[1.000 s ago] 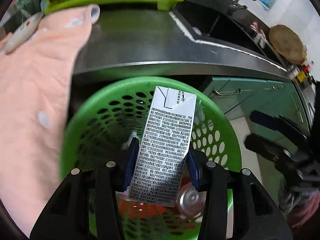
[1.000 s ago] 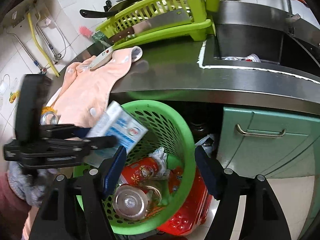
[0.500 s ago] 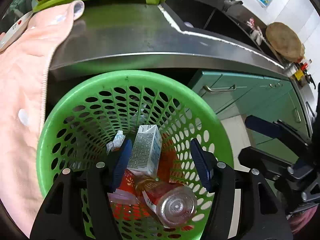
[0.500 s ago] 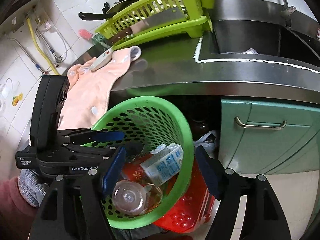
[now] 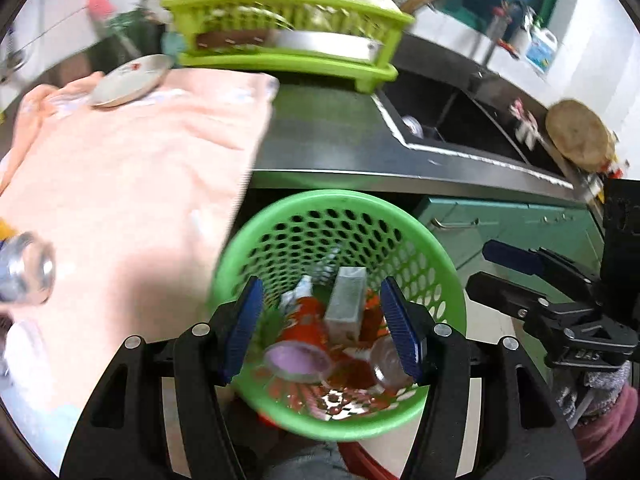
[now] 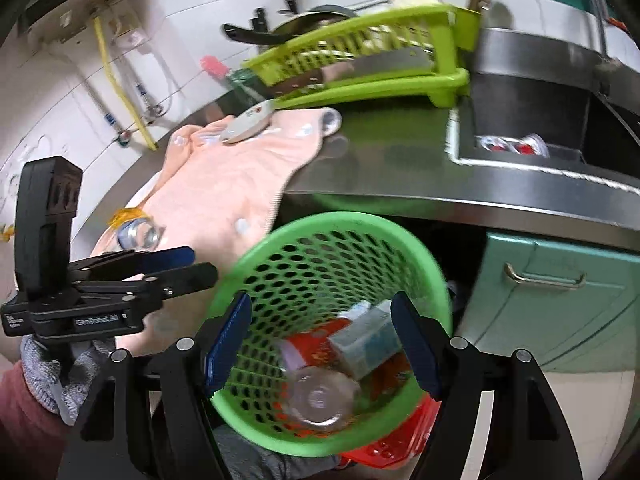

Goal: Collect trash
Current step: 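Move the right tool to the white cup lid and grasp it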

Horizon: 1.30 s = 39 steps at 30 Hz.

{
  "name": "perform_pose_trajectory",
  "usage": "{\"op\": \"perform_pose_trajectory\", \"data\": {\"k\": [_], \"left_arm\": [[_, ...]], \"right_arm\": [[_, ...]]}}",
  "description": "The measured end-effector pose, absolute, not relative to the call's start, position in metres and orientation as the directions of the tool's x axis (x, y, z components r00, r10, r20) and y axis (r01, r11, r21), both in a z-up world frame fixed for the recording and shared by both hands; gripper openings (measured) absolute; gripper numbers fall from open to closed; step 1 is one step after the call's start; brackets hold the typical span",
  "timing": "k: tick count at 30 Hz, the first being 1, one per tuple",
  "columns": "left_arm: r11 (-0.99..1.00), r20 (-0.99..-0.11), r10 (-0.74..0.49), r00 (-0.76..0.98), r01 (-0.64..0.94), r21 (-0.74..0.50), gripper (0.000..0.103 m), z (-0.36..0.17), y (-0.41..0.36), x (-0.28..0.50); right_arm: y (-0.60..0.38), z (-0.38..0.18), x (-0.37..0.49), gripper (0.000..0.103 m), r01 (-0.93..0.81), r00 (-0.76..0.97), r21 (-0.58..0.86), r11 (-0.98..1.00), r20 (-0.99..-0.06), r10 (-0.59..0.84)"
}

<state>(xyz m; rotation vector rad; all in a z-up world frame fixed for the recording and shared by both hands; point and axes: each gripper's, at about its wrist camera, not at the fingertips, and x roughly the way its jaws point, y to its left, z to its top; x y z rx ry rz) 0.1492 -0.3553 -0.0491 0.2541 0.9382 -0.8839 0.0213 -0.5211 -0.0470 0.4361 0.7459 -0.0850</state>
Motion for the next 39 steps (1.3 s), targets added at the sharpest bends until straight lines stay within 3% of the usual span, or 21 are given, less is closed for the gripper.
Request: {"op": "perform_pose_trajectory", "data": {"k": [14, 23, 39], "left_arm": [[0.841, -0.757, -0.407, 0.511, 0.533, -0.092, 0.061, -0.012, -0.183, 0.176], [0.928, -0.752, -0.309, 0.582, 0.357, -0.105, 0.061, -0.006, -0.085, 0.194], [0.979, -0.760, -0.201, 0.618, 0.157, -0.132, 0.065, -0.020, 0.011, 0.209]], "right_arm": [[-0.406, -0.038, 0.085, 0.070, -0.005, 0.688, 0.339, 0.941, -0.682, 0.250], [-0.314, -0.042, 0.128, 0.072, -0.186, 0.636, 0.295, 0.937, -0.691, 0.344], [-0.195, -0.065, 0.203, 0.074, -0.365, 0.567, 0.148, 0.919, -0.748, 0.345]]}}
